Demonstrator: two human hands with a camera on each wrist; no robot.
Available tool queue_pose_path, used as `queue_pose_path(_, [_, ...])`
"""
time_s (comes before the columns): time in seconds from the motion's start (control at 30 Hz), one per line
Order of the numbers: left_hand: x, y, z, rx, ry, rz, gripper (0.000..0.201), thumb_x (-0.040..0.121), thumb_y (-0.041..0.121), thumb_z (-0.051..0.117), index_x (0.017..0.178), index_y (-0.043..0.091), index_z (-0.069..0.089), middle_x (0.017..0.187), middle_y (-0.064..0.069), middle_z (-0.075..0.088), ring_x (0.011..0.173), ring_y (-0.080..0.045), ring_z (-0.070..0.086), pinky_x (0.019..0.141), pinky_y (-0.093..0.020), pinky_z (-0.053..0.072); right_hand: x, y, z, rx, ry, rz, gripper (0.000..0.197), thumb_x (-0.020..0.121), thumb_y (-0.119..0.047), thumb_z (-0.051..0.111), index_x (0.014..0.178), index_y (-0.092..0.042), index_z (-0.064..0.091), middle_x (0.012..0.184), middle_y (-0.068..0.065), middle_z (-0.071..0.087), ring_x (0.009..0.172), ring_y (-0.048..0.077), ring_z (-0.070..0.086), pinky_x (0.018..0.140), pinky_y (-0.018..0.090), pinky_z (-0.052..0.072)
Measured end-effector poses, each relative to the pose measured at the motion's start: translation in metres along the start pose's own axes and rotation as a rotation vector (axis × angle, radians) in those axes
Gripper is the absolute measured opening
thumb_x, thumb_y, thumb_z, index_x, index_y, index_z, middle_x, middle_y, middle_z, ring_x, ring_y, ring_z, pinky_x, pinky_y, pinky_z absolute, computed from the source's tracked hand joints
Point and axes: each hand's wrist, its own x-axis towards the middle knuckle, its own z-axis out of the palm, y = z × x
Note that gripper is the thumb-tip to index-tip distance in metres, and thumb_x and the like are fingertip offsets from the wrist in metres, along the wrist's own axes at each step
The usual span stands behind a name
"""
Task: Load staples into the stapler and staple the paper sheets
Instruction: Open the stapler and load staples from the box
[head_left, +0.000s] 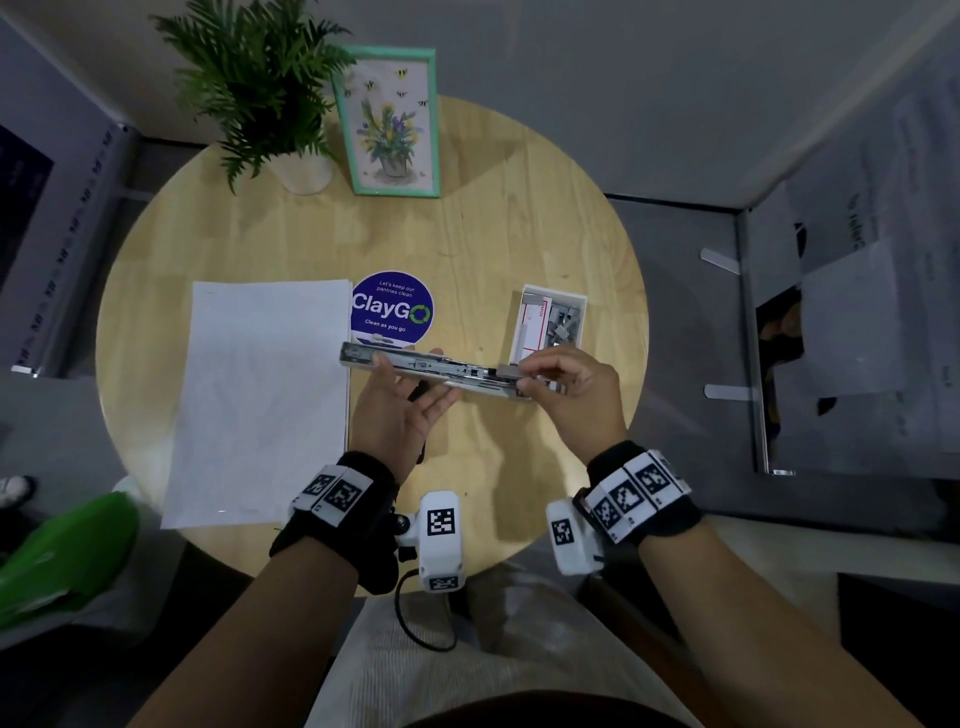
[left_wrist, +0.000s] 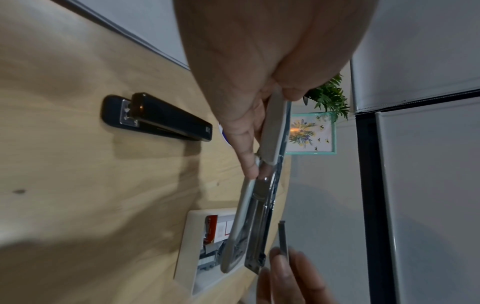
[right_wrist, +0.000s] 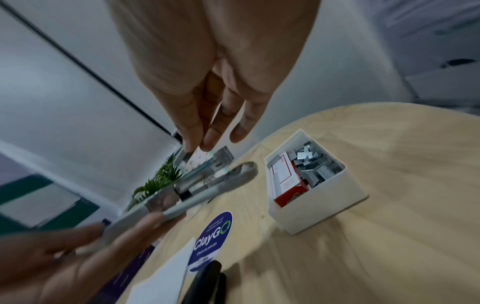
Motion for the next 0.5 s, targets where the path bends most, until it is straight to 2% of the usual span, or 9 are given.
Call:
queue_pose_path(0.07, [-0.0004, -0.0005, -0.0003, -0.027, -0.015, -0.010, 0.041, 0.101, 0.040, 0.033, 0.135, 0.020, 0.041, 0.121, -0.018, 0.063, 0.119, -0.041, 0.057, 0.088, -0.048, 0.054, -0.0024, 0.0013, 0.0014, -0.104, -0.007, -0.087, 0.014, 0.073, 0.004, 0.076, 0.083, -0.006, 0.075, 0.086, 0.006, 0.071, 0.085, 0.016, 0.065, 0.082, 0.017, 0.049])
queue_pose_path(0.13, [-0.0010, -0.0005, -0.0001, -0.044, -0.021, -0.014, 0.039, 0.101, 0.039, 0.034, 0.134, 0.020, 0.042, 0.120, -0.018, 0.063, 0.119, -0.041, 0.057, 0.088, -0.049, 0.053, -0.0026, 0.0030, 0.0016, -0.157, -0.007, -0.143, 0.013, 0.074, 0.004, 0.074, 0.086, -0.002, 0.076, 0.087, 0.011, 0.072, 0.086, 0.015, 0.065, 0.083, 0.014, 0.048])
queue_pose_path(0.23, [-0.0008, -0.0008, -0.0002, -0.041, -0.022, -0.011, 0.046, 0.101, 0.039, 0.035, 0.141, 0.018, 0.037, 0.121, -0.018, 0.063, 0.116, -0.041, 0.058, 0.089, -0.049, 0.054, -0.0006, 0.0054, 0.0004, -0.216, -0.018, -0.204, 0.014, 0.076, 0.003, 0.073, 0.087, -0.003, 0.077, 0.088, 0.007, 0.073, 0.086, 0.013, 0.065, 0.084, 0.014, 0.048])
queue_pose_path(0.37, [-0.0010, -0.0018, 0.0007, -0.036, -0.025, -0.008, 0.047, 0.101, 0.040, 0.036, 0.143, 0.019, 0.035, 0.131, -0.022, 0.058, 0.115, -0.042, 0.059, 0.089, -0.049, 0.055, 0.0025, 0.0057, -0.0004, -0.256, -0.043, -0.259, 0.014, 0.076, 0.003, 0.073, 0.087, -0.004, 0.077, 0.087, -0.002, 0.069, 0.083, 0.012, 0.065, 0.083, 0.014, 0.049])
queue_pose_path(0.5, [-0.0018, -0.0036, 0.0021, -0.027, -0.035, -0.006, 0.047, 0.100, 0.041, 0.035, 0.142, 0.020, 0.035, 0.135, -0.023, 0.055, 0.116, -0.042, 0.059, 0.087, -0.047, 0.056, 0.0047, 0.0045, -0.0002, -0.266, -0.058, -0.301, 0.013, 0.077, 0.002, 0.073, 0.088, -0.004, 0.077, 0.088, -0.004, 0.069, 0.083, 0.013, 0.066, 0.083, 0.016, 0.051])
